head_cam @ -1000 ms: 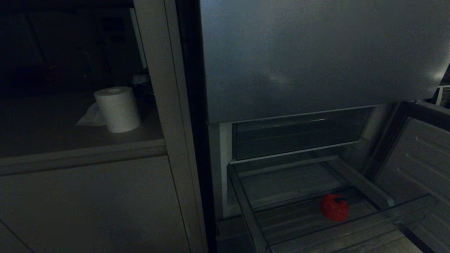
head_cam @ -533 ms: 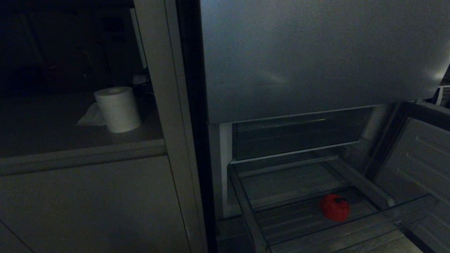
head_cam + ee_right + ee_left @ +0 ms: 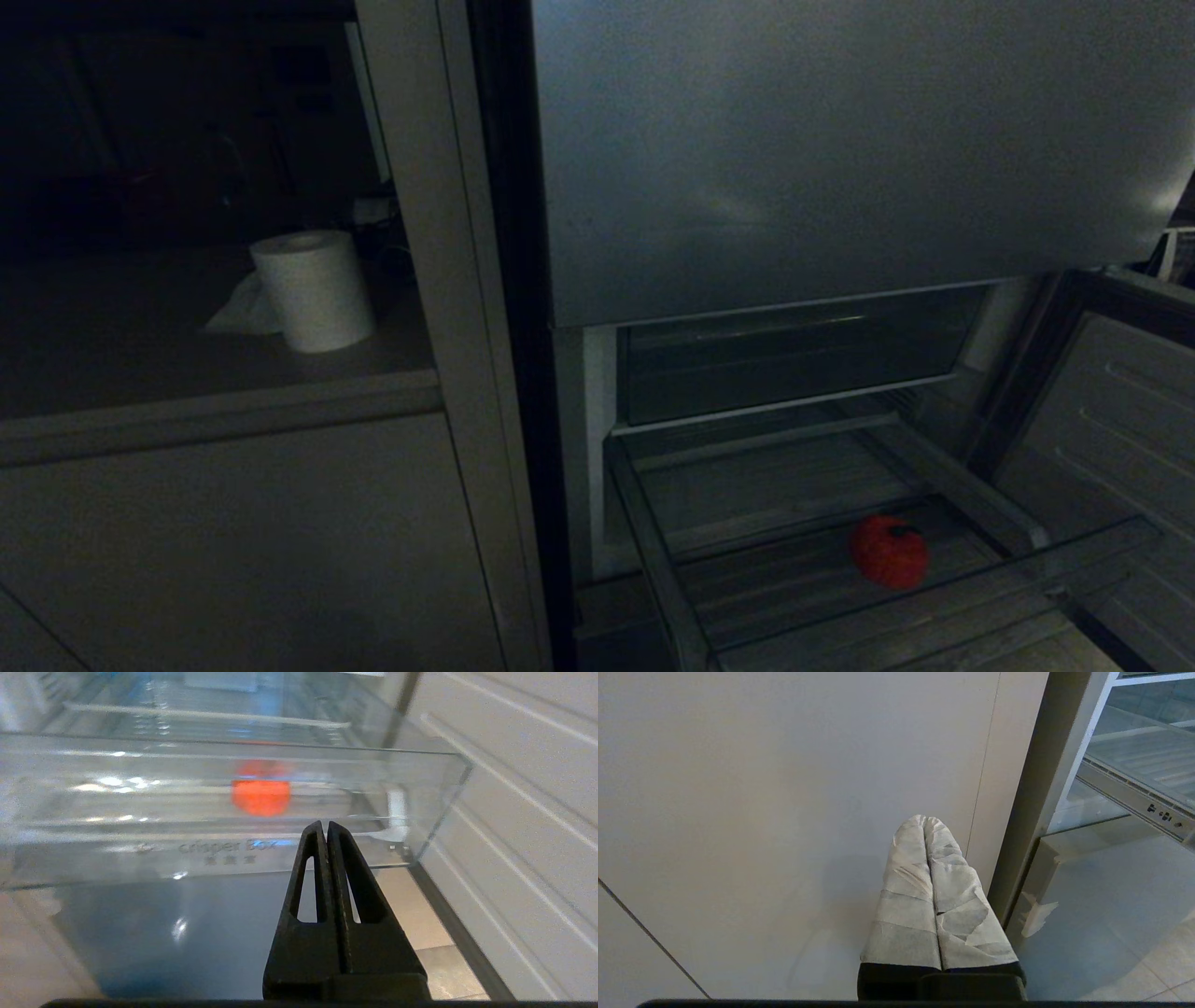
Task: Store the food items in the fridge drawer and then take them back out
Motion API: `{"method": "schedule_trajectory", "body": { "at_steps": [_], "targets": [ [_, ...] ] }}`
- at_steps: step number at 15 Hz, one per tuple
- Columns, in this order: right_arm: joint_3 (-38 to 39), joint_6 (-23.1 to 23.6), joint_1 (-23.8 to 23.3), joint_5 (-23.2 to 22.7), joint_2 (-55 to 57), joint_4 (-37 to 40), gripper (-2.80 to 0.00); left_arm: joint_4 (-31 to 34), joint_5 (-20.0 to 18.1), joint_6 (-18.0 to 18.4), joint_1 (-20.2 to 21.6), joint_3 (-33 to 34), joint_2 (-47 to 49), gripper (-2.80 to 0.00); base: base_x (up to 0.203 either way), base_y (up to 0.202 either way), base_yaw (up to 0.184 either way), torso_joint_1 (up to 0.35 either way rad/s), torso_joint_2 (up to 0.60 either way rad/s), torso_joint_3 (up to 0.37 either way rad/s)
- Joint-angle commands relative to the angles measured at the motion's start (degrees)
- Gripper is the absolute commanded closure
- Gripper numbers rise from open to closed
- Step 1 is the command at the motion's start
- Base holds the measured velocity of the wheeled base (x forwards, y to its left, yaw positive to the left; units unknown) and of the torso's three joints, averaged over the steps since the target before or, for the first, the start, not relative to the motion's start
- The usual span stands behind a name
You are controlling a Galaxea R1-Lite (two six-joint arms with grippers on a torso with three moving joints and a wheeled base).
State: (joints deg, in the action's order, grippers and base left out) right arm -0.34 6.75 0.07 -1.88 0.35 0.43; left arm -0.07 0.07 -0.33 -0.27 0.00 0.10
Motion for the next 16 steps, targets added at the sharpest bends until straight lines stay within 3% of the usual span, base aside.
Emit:
{"method": "schedule_trajectory", "body": {
  "at_steps": [1,9,16],
  "targets": [
    [0.34,0.2,0.01,0.12,-0.44,0.1,0.0,-0.01,0.01,-0.02,0.0,0.0,-0.01,0.0,0.0,0.0,0.0,0.0,0.0,0.0],
    [0.34,-1.03,0.01,0.38,-0.44,0.1,0.0,-0.01,0.01,-0.02,0.0,0.0,-0.01,0.0,0.0,0.0,0.0,0.0,0.0,0.0],
    [0.34,-2.37,0.01,0.65,-0.44,0.01,0.0,-0.01,0.01,-0.02,0.0,0.0,-0.01,0.0,-0.001,0.006,-0.156,0.002,0.0,0.002]
  ]
}}
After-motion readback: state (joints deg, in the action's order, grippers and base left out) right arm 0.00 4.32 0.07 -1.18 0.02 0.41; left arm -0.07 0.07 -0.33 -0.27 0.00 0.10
